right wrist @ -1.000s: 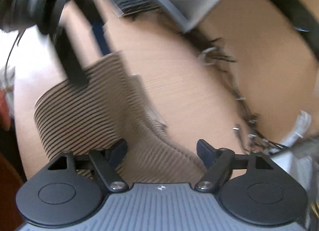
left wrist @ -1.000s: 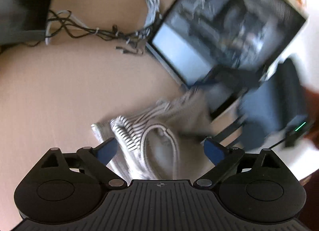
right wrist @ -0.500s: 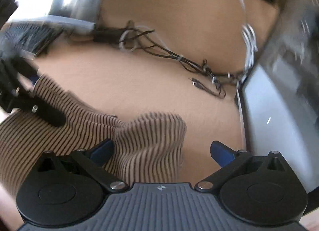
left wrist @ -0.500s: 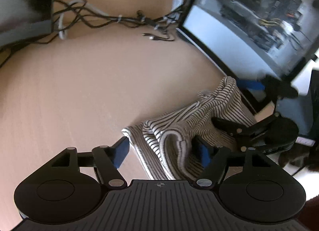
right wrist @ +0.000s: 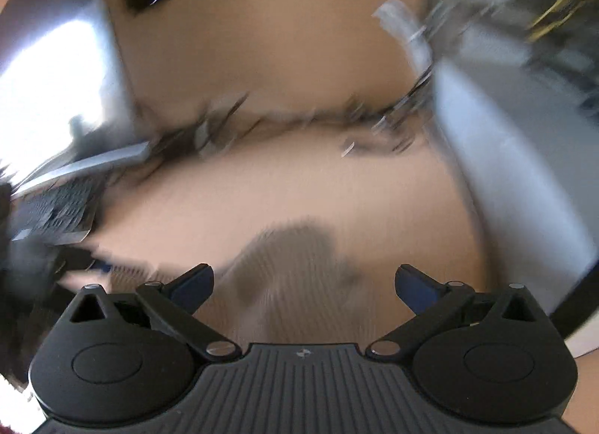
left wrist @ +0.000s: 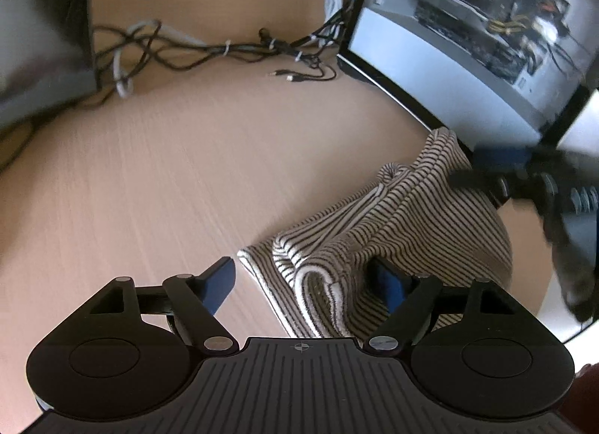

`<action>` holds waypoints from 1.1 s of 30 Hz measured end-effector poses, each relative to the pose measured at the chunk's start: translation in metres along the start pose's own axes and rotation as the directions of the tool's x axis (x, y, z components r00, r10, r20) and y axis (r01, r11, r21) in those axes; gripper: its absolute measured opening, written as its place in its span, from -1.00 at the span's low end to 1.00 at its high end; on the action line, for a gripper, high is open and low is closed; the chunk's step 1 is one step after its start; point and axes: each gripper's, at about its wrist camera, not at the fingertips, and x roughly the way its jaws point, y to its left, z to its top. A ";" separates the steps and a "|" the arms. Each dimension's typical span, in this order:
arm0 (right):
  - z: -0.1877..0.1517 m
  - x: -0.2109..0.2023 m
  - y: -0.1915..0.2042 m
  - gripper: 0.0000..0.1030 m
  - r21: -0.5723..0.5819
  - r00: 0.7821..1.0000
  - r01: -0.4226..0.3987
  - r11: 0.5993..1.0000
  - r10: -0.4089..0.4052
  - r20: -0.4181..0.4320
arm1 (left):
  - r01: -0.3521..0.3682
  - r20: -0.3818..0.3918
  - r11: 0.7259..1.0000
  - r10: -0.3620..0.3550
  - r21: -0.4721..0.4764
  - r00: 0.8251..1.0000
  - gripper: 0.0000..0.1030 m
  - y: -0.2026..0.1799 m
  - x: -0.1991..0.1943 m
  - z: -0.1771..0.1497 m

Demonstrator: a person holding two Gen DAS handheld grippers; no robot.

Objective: Fold clothes
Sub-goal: 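Grasp the folded bundle with the left gripper while the right gripper lifts its end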

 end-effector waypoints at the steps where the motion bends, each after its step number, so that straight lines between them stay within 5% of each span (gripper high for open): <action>1: 0.001 0.001 0.002 0.95 -0.003 0.998 0.065 0.998 -0.065 0.016 | -0.008 0.007 1.000 0.008 0.011 1.000 0.66 -0.002 -0.001 0.000; 5: -0.019 0.029 0.013 0.85 -0.090 0.981 0.194 0.977 -0.196 -0.013 | -0.014 0.028 1.000 0.014 0.010 1.000 0.68 -0.004 -0.004 0.001; 10: -0.026 0.032 0.023 0.89 -0.167 0.971 0.238 0.957 -0.235 0.039 | -0.043 0.052 0.998 0.040 0.053 0.998 0.68 -0.012 -0.007 0.002; 19: -0.019 -0.007 0.002 0.93 0.055 0.994 0.065 0.996 -0.061 -0.086 | -0.032 0.051 0.996 0.027 0.085 0.998 0.73 -0.010 -0.009 0.001; 25: -0.049 -0.038 0.000 0.96 0.206 0.972 -0.044 0.978 0.089 -0.215 | 0.013 0.065 0.997 -0.018 0.073 0.998 0.74 -0.001 -0.014 0.009; 30: -0.078 -0.036 -0.027 0.87 0.486 0.935 -0.077 0.870 0.232 -0.268 | 0.166 0.061 0.984 -0.170 0.062 0.984 0.84 0.005 -0.012 0.022; 33: -0.088 -0.022 -0.039 0.48 0.625 0.914 -0.103 0.774 0.322 -0.248 | 0.209 0.012 0.975 -0.210 0.071 0.978 0.84 0.004 0.007 0.025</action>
